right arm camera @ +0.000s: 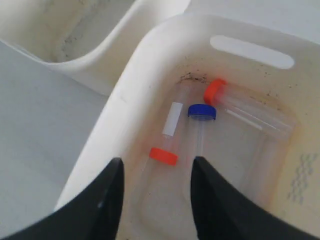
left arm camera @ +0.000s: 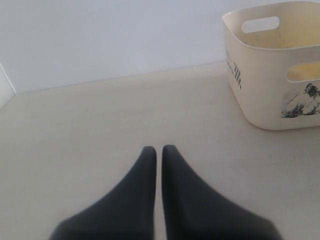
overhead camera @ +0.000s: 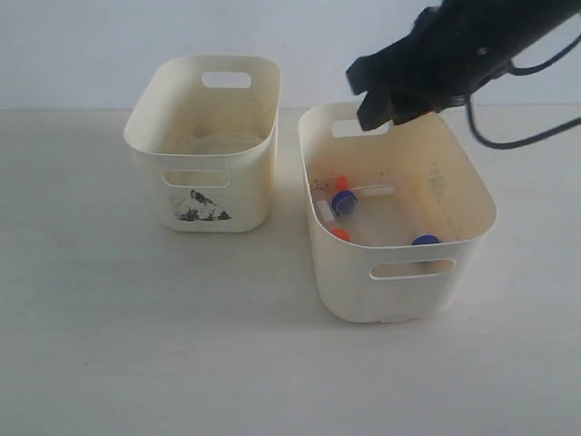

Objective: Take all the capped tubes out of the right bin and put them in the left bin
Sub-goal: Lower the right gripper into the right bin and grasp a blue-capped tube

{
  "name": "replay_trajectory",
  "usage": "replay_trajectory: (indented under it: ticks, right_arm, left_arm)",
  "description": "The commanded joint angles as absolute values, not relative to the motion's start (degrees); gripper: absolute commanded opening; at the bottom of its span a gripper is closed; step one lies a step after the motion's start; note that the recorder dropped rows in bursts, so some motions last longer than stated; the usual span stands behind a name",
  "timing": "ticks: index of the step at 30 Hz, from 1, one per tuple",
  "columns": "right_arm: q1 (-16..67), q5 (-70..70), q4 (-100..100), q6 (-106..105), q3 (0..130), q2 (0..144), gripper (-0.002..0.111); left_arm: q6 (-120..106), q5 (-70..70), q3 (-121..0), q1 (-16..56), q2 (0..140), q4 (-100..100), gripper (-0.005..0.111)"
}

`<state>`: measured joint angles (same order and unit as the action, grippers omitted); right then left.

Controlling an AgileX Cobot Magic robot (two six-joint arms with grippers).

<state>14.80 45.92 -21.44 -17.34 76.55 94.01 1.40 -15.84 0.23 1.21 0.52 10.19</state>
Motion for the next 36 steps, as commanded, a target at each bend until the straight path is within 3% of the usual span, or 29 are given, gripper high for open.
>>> replay_trajectory:
  ticks: [1,23,28,36]
  right_arm:
    - [15.9,47.7,-17.7,-15.2,81.3,102.9,0.042]
    - [16.0,41.8,-14.5,-9.7,81.8,117.3,0.043]
    - [16.0,41.2,-14.5,-9.6,81.8,118.7,0.062]
    - [16.0,41.7,-14.5,-9.5,81.8,122.3,0.061]
  left_arm:
    - [2.1,-15.0,0.0,1.1,0.4,10.1,0.004]
    - [2.1,-15.0,0.0,1.1,0.4,10.1,0.004]
    - [2.1,-15.0,0.0,1.1,0.4,10.1,0.004]
    - [2.1,-15.0,0.0,1.1,0.4,10.1,0.004]
